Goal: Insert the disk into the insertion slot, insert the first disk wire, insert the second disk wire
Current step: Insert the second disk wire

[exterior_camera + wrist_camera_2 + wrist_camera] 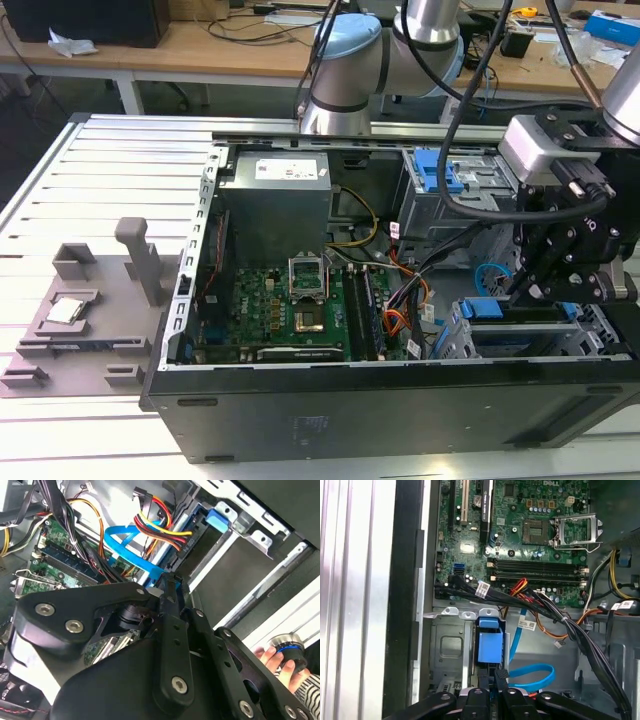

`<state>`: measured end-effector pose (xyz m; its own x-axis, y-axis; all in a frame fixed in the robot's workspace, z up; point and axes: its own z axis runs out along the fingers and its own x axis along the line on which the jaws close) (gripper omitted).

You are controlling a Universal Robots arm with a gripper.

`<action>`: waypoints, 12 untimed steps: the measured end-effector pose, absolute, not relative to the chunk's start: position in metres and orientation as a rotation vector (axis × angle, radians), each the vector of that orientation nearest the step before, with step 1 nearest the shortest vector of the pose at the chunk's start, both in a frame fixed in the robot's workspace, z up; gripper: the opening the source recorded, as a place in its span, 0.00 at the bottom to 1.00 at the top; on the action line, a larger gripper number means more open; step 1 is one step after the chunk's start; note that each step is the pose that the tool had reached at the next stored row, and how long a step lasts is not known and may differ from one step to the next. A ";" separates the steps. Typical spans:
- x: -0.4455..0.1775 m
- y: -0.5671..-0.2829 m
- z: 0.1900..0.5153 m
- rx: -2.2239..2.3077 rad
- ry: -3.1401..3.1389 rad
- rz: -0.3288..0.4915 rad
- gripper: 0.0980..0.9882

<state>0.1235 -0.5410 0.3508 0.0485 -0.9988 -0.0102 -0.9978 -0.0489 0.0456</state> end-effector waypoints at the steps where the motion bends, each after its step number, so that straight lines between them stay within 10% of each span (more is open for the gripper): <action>1: 0.124 -0.540 0.350 2.256 -2.148 -0.060 0.07; 12: 0.131 -0.535 0.343 2.256 -2.148 -0.060 0.07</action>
<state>0.1312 -0.5353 0.3428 0.0485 -0.9988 -0.0101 -0.9978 -0.0489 0.0456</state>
